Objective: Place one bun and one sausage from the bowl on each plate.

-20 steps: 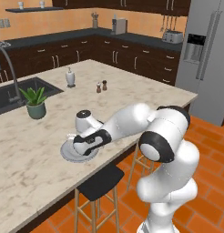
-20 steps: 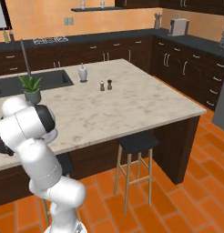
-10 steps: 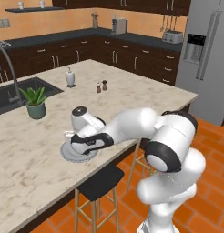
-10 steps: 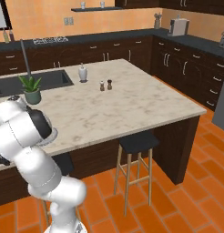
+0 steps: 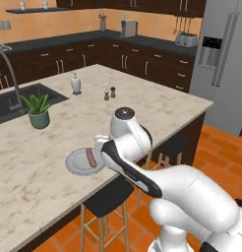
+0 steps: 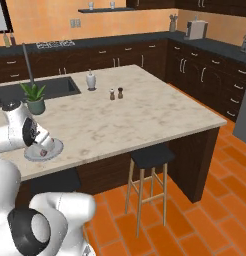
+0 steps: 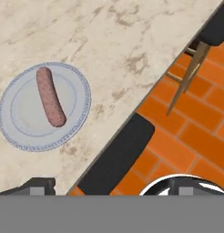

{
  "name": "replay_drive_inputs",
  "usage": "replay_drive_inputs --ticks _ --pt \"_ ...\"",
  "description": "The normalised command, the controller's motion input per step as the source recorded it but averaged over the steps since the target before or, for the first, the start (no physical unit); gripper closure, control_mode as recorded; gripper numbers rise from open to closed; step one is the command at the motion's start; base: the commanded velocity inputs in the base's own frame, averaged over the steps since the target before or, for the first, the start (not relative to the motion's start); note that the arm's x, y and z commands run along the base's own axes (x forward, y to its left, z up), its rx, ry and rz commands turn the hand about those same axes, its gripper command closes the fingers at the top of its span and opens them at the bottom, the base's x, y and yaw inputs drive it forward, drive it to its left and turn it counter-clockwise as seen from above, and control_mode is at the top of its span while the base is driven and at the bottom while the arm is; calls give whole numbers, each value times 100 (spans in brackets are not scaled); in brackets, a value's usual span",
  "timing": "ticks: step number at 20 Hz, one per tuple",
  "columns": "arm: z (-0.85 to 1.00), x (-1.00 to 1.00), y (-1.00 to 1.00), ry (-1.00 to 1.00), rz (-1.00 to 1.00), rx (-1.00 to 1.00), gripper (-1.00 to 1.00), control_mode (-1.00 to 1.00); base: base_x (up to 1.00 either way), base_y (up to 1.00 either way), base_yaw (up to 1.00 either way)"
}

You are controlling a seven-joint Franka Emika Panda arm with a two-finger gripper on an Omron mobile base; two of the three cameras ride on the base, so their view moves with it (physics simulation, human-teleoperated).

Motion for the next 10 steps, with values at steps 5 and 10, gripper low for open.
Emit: replay_drive_inputs --ticks 5,10 --pt "23 -100 -35 2 2 0 -100 -100 0 0 0" --pt "0 -20 0 0 1 0 -100 100 -74 47 30"
